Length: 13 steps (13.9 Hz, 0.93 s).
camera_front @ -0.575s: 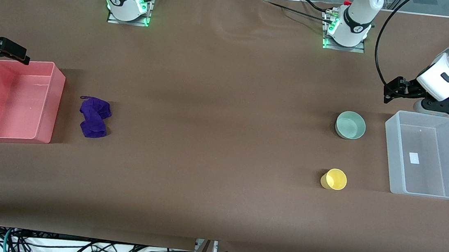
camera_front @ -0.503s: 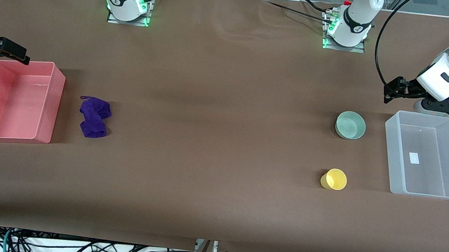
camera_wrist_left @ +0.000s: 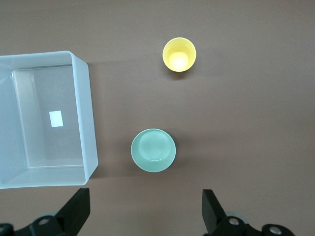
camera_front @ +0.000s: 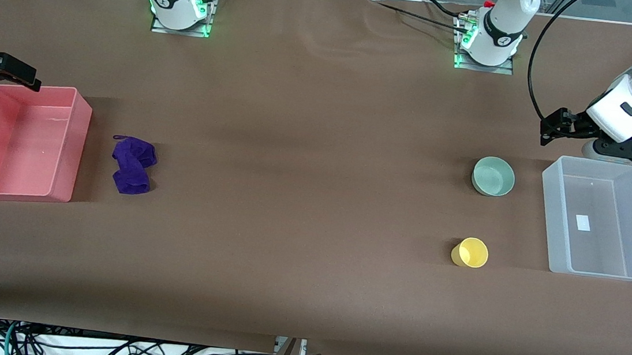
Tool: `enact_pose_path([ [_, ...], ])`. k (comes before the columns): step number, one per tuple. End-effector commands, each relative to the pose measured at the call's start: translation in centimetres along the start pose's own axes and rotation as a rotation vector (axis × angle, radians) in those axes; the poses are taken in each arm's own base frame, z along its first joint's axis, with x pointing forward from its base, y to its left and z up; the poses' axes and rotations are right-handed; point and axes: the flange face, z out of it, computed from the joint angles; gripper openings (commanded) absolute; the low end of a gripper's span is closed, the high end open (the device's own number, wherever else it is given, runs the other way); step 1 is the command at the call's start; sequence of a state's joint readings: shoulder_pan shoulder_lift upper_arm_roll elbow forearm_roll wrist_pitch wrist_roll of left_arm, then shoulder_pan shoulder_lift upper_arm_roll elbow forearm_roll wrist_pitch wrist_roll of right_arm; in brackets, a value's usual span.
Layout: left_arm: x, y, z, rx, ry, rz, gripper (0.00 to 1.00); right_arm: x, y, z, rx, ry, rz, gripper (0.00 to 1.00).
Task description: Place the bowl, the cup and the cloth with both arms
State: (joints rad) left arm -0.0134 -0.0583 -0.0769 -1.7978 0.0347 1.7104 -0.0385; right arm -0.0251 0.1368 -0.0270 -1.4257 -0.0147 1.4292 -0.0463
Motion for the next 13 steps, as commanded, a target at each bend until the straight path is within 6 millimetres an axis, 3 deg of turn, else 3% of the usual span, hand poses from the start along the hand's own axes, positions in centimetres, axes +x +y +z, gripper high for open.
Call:
enact_pose_path([
  [1,0.3,0.0,-0.5,-0.025,0.002,-0.017,1.00,0.0,0.2,-0.3,-0.007,0.009,-0.003,1.00],
  [8,0.6,-0.2,-0.3,-0.028,-0.017,-0.019,1.00,0.1,0.0,-0.3,-0.008,0.010,-0.006,1.00],
  [13,3.4,-0.4,-0.2,-0.029,-0.030,-0.021,1.00,0.1,0.0,-0.3,-0.008,0.010,-0.006,1.00],
])
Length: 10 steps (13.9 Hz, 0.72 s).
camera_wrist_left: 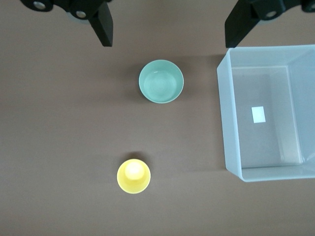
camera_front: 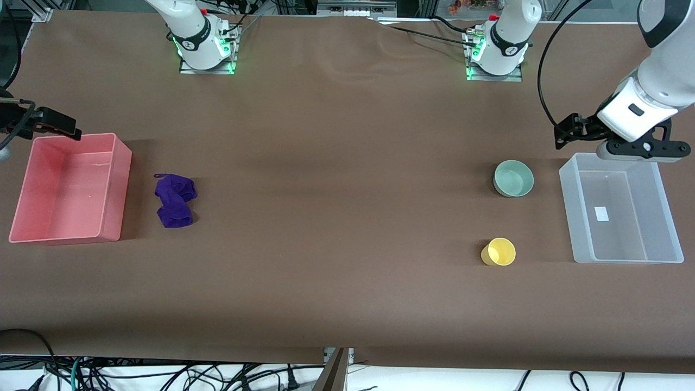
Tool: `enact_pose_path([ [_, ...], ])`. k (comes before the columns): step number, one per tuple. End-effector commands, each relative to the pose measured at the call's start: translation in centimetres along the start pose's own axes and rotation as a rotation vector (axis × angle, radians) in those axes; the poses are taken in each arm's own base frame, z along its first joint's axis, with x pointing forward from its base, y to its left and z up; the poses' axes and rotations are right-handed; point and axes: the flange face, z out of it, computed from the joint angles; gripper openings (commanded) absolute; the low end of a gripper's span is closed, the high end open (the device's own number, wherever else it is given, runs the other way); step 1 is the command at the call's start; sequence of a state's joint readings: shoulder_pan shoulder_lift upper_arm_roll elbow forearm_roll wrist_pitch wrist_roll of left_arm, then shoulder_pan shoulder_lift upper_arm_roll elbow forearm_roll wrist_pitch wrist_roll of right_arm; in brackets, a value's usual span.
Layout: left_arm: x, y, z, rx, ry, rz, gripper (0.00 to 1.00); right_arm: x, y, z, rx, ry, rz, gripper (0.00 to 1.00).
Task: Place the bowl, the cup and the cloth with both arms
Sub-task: 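Reach the right gripper to the purple cloth while the left gripper reaches the bowl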
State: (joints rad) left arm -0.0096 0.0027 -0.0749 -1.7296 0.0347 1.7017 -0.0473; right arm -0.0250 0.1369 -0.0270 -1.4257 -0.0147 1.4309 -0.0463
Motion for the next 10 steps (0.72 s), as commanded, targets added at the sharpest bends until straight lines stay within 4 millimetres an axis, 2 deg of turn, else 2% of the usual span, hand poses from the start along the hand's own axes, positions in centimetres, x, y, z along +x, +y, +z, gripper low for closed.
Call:
enact_pose_path([
  [1,1.3,0.0,-0.1,-0.022,-0.050,-0.004,1.00,0.0,0.1,-0.3,-0.007,0.009,-0.002,1.00],
  [5,1.0,0.2,0.2,-0.013,-0.082,0.007,1.00,1.5,0.2,2.2,-0.006,-0.005,0.008,1.00],
  [7,1.0,0.1,0.3,-0.013,-0.083,0.021,1.00,2.3,-0.3,6.3,-0.009,-0.048,-0.003,1.00],
  [10,0.8,0.1,0.6,-0.013,-0.092,0.029,1.00,3.4,-0.7,11.3,-0.006,-0.052,-0.007,1.00],
])
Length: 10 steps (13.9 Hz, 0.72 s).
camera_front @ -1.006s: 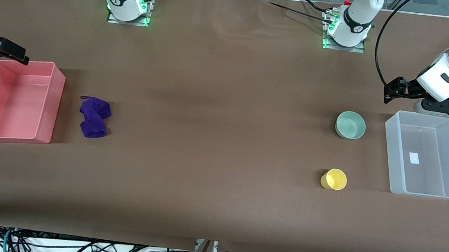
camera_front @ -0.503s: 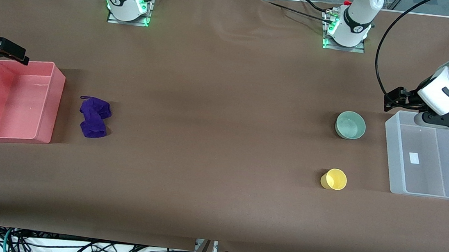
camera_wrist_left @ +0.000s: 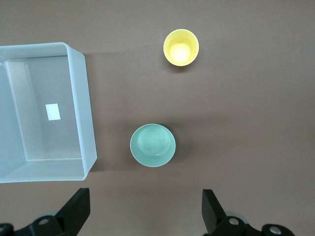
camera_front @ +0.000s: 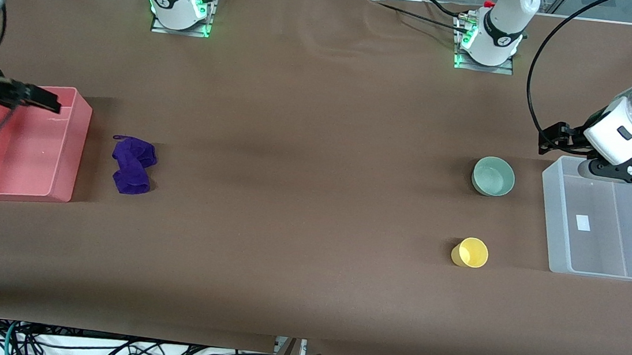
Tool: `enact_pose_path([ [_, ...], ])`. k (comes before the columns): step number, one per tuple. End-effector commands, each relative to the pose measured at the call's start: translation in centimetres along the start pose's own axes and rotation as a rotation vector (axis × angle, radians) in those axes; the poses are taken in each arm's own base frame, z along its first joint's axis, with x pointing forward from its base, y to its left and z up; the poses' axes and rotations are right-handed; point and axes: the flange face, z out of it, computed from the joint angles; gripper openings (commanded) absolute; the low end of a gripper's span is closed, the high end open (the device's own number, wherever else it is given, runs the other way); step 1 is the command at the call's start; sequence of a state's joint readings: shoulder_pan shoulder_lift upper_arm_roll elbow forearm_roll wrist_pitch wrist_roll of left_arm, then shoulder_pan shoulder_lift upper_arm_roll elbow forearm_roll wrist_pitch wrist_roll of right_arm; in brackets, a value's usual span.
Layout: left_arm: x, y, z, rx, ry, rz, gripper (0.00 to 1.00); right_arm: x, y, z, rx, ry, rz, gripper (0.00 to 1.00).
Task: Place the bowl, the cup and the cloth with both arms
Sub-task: 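Reach the right gripper to the purple cloth while the left gripper reaches the bowl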
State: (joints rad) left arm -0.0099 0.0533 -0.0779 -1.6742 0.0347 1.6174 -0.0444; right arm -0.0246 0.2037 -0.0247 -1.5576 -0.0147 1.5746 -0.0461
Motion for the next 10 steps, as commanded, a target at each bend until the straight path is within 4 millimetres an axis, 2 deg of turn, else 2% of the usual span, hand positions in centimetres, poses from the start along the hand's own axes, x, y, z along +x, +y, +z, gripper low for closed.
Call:
enact_pose_path([
  [1,0.1,-0.1,0.0,-0.012,-0.019,0.024,1.00,0.6,-1.1,4.4,-0.007,0.006,-0.013,1.00],
  [3,-0.4,-0.2,0.8,-0.012,-0.072,0.055,1.00,1.4,-1.4,7.9,-0.007,0.010,-0.017,1.00],
  [6,-0.9,-1.0,4.5,-0.023,-0.158,0.189,1.00,2.0,-1.5,12.5,-0.005,0.020,-0.019,1.00],
  [9,0.5,-2.5,7.8,0.011,-0.168,0.300,1.00,2.4,-1.9,17.0,-0.003,0.015,-0.024,1.00],
  [10,0.9,-2.5,9.5,0.009,-0.144,0.364,1.00,2.5,-1.9,18.5,-0.003,0.012,-0.025,1.00],
])
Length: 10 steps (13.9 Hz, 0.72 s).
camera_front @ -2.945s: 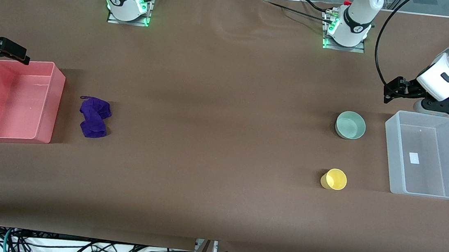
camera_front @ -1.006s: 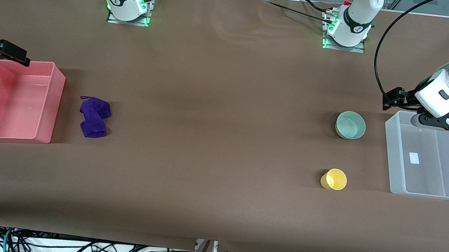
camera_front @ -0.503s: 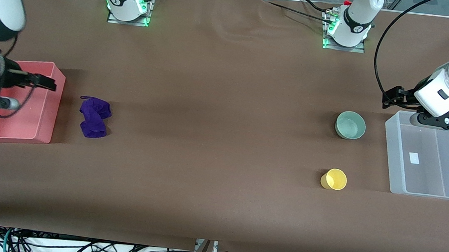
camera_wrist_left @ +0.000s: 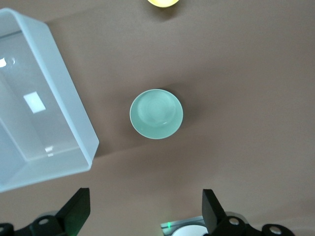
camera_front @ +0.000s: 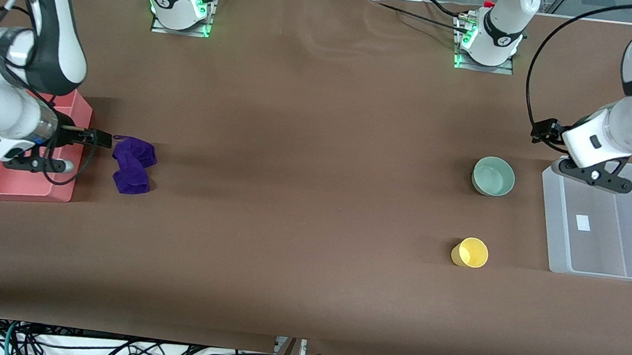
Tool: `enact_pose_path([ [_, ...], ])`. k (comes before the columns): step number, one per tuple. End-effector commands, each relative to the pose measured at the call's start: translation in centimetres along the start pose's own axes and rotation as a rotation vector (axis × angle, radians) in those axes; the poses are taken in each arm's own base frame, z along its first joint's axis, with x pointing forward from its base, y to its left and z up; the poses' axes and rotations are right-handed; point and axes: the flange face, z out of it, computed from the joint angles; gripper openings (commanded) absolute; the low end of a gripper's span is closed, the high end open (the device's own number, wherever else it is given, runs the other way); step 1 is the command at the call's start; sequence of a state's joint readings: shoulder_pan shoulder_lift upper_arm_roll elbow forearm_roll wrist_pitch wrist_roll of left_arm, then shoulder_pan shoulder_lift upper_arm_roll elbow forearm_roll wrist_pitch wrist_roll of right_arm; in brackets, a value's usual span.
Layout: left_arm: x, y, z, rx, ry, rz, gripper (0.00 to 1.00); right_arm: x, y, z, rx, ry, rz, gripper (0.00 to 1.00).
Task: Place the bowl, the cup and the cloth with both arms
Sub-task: 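Reach the right gripper to the purple cloth while the left gripper reaches the bowl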
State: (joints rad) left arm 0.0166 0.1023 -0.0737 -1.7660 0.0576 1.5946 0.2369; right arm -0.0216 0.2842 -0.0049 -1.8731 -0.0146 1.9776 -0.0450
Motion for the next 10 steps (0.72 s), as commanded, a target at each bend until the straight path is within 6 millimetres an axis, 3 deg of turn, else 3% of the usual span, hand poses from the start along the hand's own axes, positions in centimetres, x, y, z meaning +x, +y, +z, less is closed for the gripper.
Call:
enact_pose_path([
  [1,1.3,-0.8,4.6,0.026,0.034,0.152,1.00,0.0,-0.4,3.4,-0.003,0.000,0.002,1.00],
  [3,1.8,-0.3,10.4,0.041,0.079,0.256,1.00,0.6,-0.4,5.9,-0.001,-0.018,0.002,1.00],
  [6,2.7,0.9,14.9,0.072,0.093,0.524,1.00,1.1,-0.5,9.3,0.002,-0.038,0.002,1.00],
  [8,4.6,-0.2,18.8,0.070,0.108,0.599,1.00,1.3,-0.5,10.8,0.005,-0.050,0.003,0.97],
  [9,5.3,-0.9,21.0,0.076,0.129,0.677,1.00,1.3,-0.5,11.2,0.006,-0.055,0.006,0.72],
  [10,5.5,-1.9,22.7,0.082,0.149,0.710,1.00,1.2,-0.5,11.4,0.007,-0.061,0.005,0.28],
])
